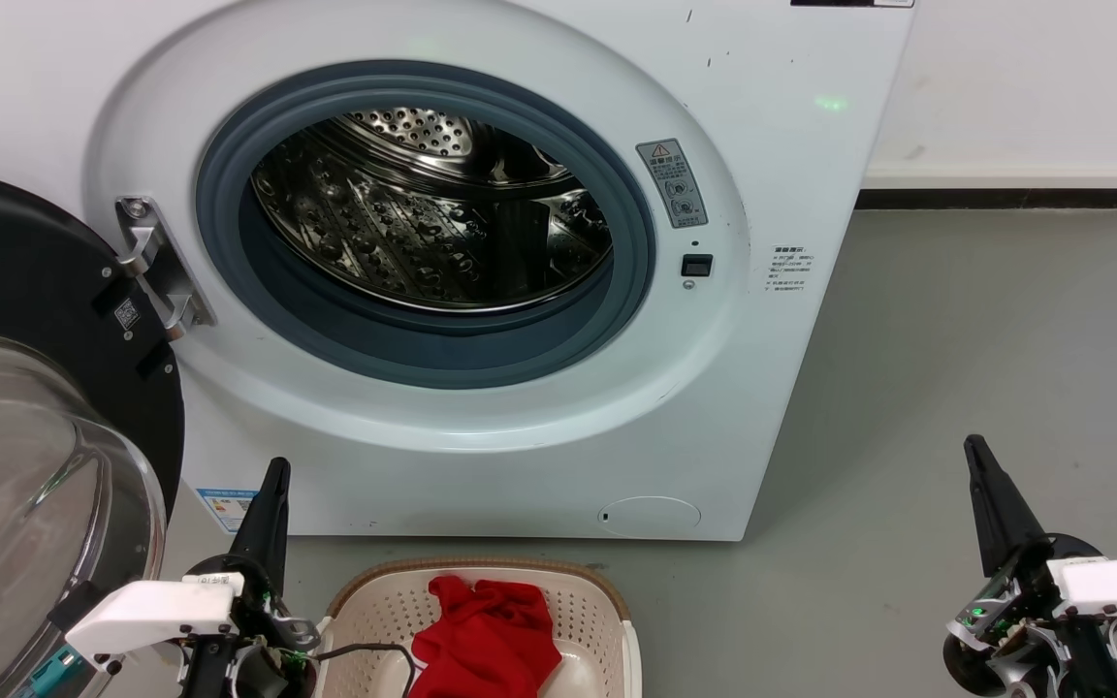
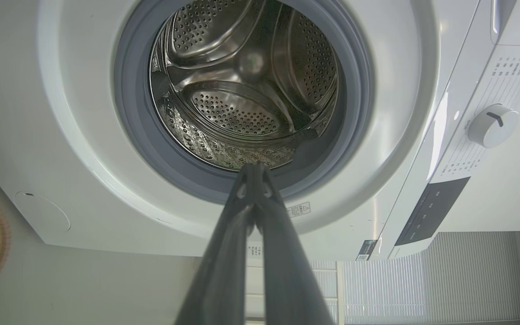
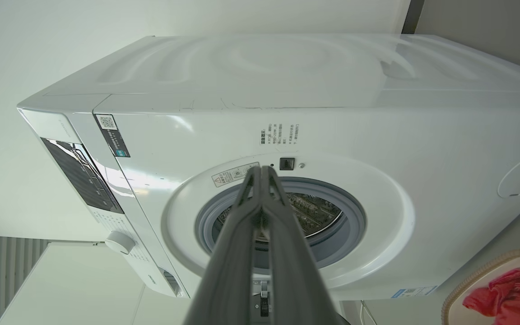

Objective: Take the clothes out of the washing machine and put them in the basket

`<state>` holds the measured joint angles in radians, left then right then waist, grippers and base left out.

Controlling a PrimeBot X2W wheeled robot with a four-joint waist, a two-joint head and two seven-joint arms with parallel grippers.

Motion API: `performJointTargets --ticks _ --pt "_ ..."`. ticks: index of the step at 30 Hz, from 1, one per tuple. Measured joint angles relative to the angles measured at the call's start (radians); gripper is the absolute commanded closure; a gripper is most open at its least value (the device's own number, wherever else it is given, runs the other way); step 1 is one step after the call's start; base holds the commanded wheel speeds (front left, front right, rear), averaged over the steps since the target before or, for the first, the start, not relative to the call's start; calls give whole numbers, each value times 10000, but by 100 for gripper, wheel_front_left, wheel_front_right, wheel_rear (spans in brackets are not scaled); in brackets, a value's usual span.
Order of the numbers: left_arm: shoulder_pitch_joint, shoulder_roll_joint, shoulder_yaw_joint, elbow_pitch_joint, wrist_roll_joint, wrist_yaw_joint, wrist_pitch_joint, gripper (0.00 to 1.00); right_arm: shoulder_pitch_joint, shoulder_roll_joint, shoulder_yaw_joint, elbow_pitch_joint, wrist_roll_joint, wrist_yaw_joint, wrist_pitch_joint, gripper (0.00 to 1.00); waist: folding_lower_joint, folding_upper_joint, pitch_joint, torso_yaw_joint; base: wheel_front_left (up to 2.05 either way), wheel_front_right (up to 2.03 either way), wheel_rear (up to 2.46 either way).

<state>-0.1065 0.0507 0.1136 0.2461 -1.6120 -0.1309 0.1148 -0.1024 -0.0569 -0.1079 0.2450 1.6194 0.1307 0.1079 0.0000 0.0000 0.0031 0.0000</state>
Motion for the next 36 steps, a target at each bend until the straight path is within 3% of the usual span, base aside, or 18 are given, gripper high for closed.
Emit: performJointTargets --ticks 36 --pt "0 0 0 -2 0 2 0 100 -2 19 -33 2 -13 0 29 100 0 0 0 0 0 0 0"
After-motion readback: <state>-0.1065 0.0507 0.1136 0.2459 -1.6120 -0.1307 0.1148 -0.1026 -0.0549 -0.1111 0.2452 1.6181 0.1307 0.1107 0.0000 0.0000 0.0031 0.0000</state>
